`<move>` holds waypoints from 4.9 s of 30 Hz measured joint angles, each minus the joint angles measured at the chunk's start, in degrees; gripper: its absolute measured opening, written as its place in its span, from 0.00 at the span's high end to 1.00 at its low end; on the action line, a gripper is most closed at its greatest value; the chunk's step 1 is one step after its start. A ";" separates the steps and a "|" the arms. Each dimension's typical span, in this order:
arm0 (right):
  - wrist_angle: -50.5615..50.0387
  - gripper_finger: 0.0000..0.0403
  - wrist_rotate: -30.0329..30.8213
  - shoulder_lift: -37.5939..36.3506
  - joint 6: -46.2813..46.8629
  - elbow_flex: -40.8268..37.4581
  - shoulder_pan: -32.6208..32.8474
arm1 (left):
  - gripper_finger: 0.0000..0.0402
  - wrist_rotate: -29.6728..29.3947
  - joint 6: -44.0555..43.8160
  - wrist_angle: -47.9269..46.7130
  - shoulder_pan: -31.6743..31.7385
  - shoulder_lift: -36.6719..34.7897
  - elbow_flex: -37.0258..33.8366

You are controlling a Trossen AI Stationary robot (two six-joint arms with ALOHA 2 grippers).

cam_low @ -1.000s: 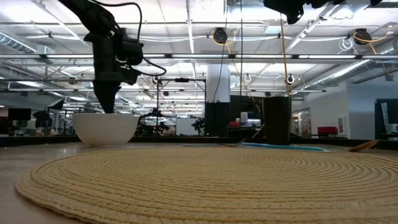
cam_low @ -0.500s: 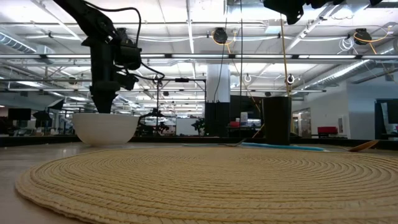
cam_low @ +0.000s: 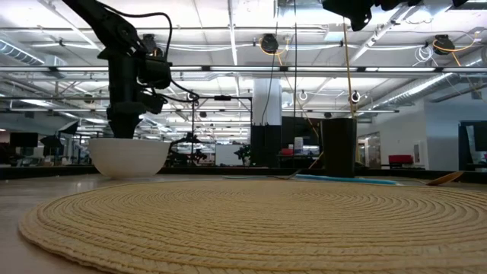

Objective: Pick & Place Utensil
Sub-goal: Put the white bowl on the tablemat

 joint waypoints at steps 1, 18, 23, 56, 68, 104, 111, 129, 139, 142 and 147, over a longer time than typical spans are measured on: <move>-0.12 0.35 0.00 0.00 0.01 0.00 0.00 | 0.56 0.54 -0.08 0.00 0.00 0.00 0.00; -0.33 0.35 0.07 0.00 0.01 0.00 0.00 | 0.95 1.20 0.60 0.11 0.00 -0.07 0.02; -0.33 0.35 0.10 0.00 -0.01 0.00 0.00 | 0.98 1.19 0.53 0.11 0.00 -0.07 0.04; 1.00 0.35 0.26 -0.02 -3.71 0.00 0.00 | 0.99 11.82 0.32 1.95 -6.86 -13.54 0.35; 0.62 0.35 0.26 -0.02 -3.71 0.00 0.00 | 0.99 14.90 -9.46 11.67 -22.67 -15.09 0.35; -2.07 0.35 0.24 0.00 -3.36 -3.04 -0.02 | 0.99 8.31 -29.55 33.68 -45.96 8.72 8.14; -1.54 0.35 0.24 -0.02 -3.05 -3.04 0.00 | 0.99 7.13 -23.85 13.08 -48.59 16.01 22.35; -2.08 0.35 0.24 -0.02 -3.03 -3.04 0.00 | 0.99 6.72 -23.71 11.20 -49.66 21.14 24.09; -2.08 0.35 0.24 -0.02 -3.03 -3.04 0.00 | 0.97 6.52 -23.82 11.13 -49.62 21.14 24.09; -2.08 0.35 0.24 -0.02 -3.03 -3.04 0.00 | 0.93 5.86 -24.03 11.15 -49.62 21.14 24.09; -2.08 0.35 0.24 -0.02 -3.02 -3.02 0.00 | 0.87 4.86 -23.59 11.14 -49.55 21.14 24.09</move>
